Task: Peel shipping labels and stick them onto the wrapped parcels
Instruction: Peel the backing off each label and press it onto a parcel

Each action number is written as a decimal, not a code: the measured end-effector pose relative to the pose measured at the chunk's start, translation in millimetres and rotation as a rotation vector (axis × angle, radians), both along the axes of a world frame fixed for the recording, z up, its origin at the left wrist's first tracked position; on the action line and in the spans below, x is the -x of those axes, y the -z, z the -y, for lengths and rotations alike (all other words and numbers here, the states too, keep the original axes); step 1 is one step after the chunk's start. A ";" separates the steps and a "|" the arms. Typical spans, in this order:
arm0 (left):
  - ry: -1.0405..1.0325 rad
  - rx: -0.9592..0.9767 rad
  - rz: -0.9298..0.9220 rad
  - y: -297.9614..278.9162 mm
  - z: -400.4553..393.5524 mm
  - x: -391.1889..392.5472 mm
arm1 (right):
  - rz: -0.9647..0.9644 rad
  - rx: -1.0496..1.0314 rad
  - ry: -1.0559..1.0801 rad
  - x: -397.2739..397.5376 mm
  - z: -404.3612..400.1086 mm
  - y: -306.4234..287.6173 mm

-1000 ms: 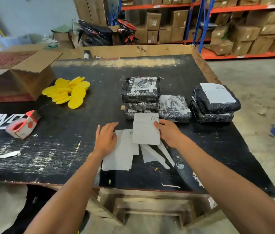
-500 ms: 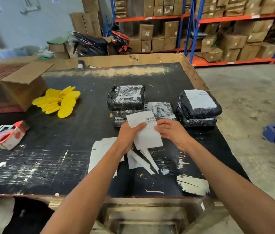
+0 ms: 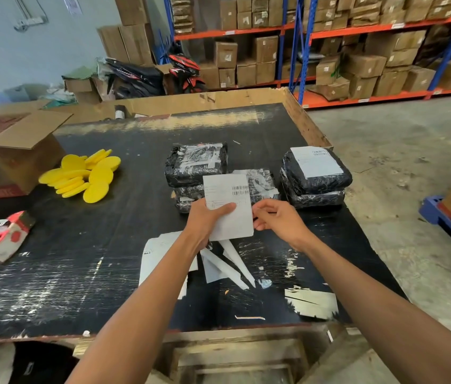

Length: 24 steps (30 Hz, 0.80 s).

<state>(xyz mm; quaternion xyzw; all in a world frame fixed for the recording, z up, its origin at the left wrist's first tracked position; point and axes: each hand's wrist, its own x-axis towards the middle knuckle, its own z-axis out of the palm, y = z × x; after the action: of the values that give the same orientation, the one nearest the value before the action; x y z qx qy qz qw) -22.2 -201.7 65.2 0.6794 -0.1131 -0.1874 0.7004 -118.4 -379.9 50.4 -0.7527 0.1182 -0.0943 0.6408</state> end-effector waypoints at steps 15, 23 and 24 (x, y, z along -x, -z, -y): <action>0.054 -0.090 0.070 -1.2 -2.7 -2.0 | -0.021 0.238 -0.035 3.1 -0.4 -4.3; 0.093 -0.074 0.048 -0.1 -6.9 -4.7 | -0.010 0.166 -0.087 3.4 0.4 -9.2; 0.103 -0.063 0.035 0.0 -8.1 -5.1 | -0.005 0.137 -0.100 3.5 0.8 -11.1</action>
<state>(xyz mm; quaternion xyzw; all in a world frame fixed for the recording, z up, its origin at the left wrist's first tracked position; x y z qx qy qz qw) -17.1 -193.6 65.2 0.6975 -0.1542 -0.2145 0.6661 -121.8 -380.7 61.5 -0.8000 0.0755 -0.0683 0.5913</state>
